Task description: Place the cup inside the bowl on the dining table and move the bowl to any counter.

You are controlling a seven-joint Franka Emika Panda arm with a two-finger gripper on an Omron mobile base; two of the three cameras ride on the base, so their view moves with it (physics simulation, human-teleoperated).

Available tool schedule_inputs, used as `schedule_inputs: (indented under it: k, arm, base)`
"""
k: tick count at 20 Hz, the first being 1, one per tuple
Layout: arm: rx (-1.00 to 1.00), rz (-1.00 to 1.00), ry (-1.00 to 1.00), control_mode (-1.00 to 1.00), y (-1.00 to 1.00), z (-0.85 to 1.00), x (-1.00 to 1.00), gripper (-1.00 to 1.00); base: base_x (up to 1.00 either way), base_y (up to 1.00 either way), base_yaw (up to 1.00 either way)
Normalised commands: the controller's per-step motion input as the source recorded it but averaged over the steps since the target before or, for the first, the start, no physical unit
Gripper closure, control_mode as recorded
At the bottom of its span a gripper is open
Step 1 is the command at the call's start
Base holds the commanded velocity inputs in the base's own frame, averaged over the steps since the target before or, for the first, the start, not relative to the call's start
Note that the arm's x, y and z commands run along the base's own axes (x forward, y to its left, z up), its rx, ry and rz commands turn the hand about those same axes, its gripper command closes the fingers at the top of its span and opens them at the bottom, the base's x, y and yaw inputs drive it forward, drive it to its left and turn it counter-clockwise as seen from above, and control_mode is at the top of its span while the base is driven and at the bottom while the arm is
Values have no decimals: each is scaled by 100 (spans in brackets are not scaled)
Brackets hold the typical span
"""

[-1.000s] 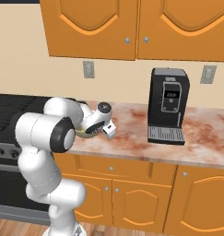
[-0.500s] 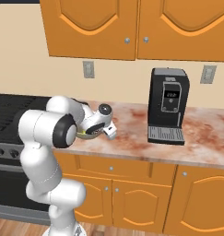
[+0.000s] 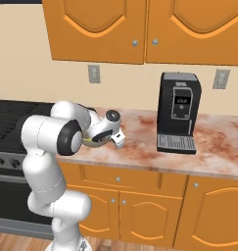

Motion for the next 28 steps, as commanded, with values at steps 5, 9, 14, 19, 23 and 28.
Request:
schedule_inputs:
  k: [5, 9, 14, 19, 23, 28]
  arm:
    - [0, 0, 0, -100, 0, 0, 0, -100]
    - [0, 0, 0, -100, 0, 0, 0, -100]
    - [0, 0, 0, -100, 0, 0, 0, -100]
    - [0, -4, 0, -100, -2, 1, -11, -100]
    - [0, -3, -4, -100, -2, 28, -47, -100]
    - [0, 0, -7, -100, 0, 44, -58, -100]
  base:
    - [0, 0, 0]
    - [0, 0, 0]
    - [0, 0, 0]
    - [0, 0, 0]
    - [0, 0, 0]
    - [0, 0, 0]
